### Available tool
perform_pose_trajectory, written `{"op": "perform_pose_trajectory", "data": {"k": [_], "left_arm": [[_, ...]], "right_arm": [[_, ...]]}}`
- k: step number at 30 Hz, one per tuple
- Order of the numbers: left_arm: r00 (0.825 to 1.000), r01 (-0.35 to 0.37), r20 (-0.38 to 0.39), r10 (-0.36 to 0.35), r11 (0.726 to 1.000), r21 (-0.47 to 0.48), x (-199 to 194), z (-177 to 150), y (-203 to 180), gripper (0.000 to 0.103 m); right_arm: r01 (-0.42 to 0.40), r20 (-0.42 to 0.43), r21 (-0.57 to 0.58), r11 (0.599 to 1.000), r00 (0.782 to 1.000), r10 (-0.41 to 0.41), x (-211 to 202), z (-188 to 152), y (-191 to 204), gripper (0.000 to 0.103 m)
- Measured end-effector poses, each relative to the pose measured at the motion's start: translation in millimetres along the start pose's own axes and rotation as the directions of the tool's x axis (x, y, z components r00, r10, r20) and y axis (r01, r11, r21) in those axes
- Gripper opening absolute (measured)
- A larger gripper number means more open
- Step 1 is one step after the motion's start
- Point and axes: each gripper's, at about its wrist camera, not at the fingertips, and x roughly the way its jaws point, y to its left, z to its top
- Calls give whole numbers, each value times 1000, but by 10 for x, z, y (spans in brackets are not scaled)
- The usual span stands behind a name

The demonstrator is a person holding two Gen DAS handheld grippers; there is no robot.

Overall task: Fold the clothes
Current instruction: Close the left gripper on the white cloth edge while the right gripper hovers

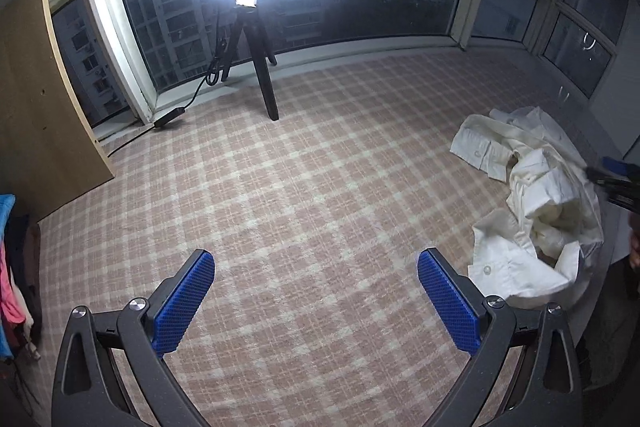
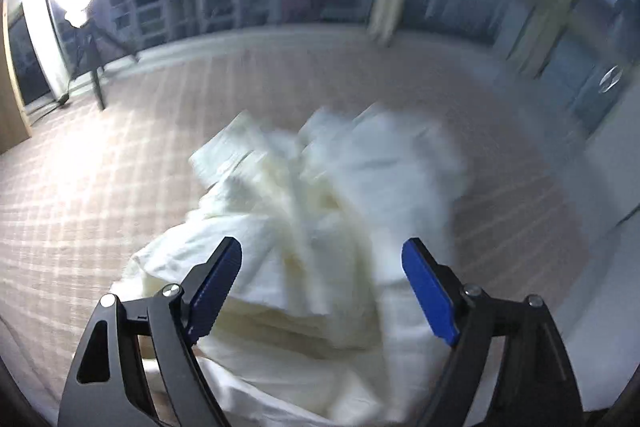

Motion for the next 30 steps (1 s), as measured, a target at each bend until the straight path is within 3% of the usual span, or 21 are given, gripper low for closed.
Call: {"op": "perform_pose_trajectory", "data": {"k": [3,5,6,7,8,9,12,15,18,19,20,21,22,23,27,28,30], "left_arm": [[1000,-2,-3,2,1000,0,12,5,2,102],[1000,0,-8,0,1000,-4,29,14,5,102],[1000,2,-10,-2,1000,-5,32,15,6,102],[1000,4,-11,-4,1000,-5,31,14,8,102],[1000,2,-8,-2,1000,-9,18,11,31,102],[1000,-2,-3,2,1000,-16,0,6,62,102],[1000,-13,10,13,999,-34,-53,-7,155,102],[999,-22,24,24,998,-59,-106,-21,253,102],[999,-26,39,30,995,-100,-162,-33,372,102],[999,-27,44,32,993,-114,-180,-37,411,102],[998,-29,48,35,992,-121,-200,-44,438,102],[998,-31,51,38,992,-126,-221,-52,460,102],[998,-33,54,40,991,-131,-242,-61,482,102],[997,-37,58,45,991,-130,-276,-81,499,102],[997,-41,64,48,994,-105,-324,-147,467,102],[997,-40,63,46,994,-97,-328,-163,455,102],[999,-9,48,12,998,-69,-247,-179,329,102]], "right_arm": [[-78,-21,-10,997,997,78,200,48,76,82],[48,-30,-87,995,998,-50,418,108,157,82],[38,-54,-89,995,998,-43,486,88,152,65],[-52,-96,-33,998,994,49,562,113,98,40],[-138,-131,28,990,981,141,634,137,44,9],[-171,-117,80,982,977,180,621,168,0,9],[-305,65,139,942,952,298,5,378,-77,8],[-442,216,62,895,881,420,-777,607,70,8],[-568,291,-68,821,775,560,-1304,819,448,9],[-599,304,-103,794,741,599,-1433,896,588,13],[-628,313,-138,766,706,635,-1557,972,729,32],[-627,253,-167,761,719,648,-1514,1026,864,74],[-625,193,-194,756,731,655,-1470,1079,998,86],[-585,169,-192,788,771,614,-1412,1083,1064,86],[-546,213,-133,827,799,562,-1290,840,691,86],[-477,235,-90,874,843,484,-1267,720,519,86],[-376,230,-45,926,898,376,-1118,528,222,86]]}}
